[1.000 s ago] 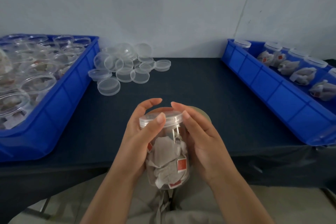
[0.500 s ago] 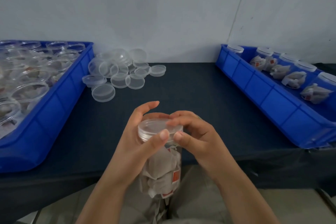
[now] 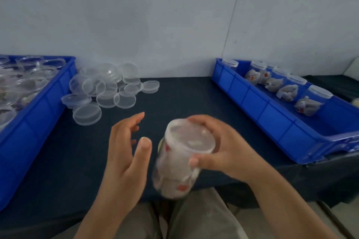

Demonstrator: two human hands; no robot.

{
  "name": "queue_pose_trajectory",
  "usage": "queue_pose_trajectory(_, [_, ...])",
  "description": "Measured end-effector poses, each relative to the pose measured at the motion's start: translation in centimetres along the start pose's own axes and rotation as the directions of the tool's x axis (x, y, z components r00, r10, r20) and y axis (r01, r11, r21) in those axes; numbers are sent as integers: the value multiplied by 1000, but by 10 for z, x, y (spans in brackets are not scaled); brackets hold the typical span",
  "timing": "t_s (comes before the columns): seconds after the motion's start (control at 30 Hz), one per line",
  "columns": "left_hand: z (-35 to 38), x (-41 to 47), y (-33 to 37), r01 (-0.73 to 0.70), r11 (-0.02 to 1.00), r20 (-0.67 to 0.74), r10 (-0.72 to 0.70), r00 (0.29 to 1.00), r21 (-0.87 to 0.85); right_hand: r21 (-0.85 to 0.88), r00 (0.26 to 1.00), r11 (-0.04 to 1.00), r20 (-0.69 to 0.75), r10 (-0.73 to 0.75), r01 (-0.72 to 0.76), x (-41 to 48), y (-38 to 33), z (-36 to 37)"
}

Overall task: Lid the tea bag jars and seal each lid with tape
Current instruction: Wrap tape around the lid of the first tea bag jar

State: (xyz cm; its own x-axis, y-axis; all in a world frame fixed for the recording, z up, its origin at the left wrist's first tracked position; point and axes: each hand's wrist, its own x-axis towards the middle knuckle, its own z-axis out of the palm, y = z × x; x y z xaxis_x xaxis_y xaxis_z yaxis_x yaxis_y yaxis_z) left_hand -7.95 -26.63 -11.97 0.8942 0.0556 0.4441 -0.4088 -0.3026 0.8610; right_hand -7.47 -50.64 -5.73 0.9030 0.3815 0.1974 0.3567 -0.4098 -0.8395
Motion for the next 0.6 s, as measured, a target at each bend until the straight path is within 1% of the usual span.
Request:
queue_pose_trajectory(0.07, [-5,4,-9,62,998,-62,-64,996,-31,3,979,1000,-205,-9,10,11,-8,-37])
queue_pose_trajectory(0.13, [-11,6,-18,155,987,-103,-158,982,-34,-20,894,1000,-448,0,-10,33,-12,-85])
queue_pose_trajectory(0.17, [-13,7,-22,196,980,-113,-199,973,-35,-26,845,999,-534,26,-48,48,-11,-111])
queue_pose_trajectory(0.27, [-15,9,-29,291,956,-108,-294,949,-51,35,725,983,-671,157,-181,95,13,-199])
queue_pose_trajectory(0.33, [-15,12,-32,336,941,-87,-338,937,-45,72,611,963,-760,221,-259,124,38,-251])
queue_pose_trajectory(0.4, [-13,15,-37,353,935,-89,-353,931,-27,137,494,928,-814,305,-347,143,68,-293])
queue_pose_trajectory(0.43, [-12,17,-40,362,932,-87,-363,928,-25,161,452,896,-818,356,-413,150,86,-310])
queue_pose_trajectory(0.47, [-10,19,-44,366,930,-83,-367,927,-21,175,425,862,-812,400,-477,156,105,-323])
queue_pose_trajectory(0.5, [-9,22,-50,369,929,-74,-368,927,-1,176,417,825,-794,441,-537,161,123,-334])
queue_pose_trajectory(0.6, [-8,31,-66,412,910,-30,-411,911,42,117,471,716,-678,564,-688,175,169,-337])
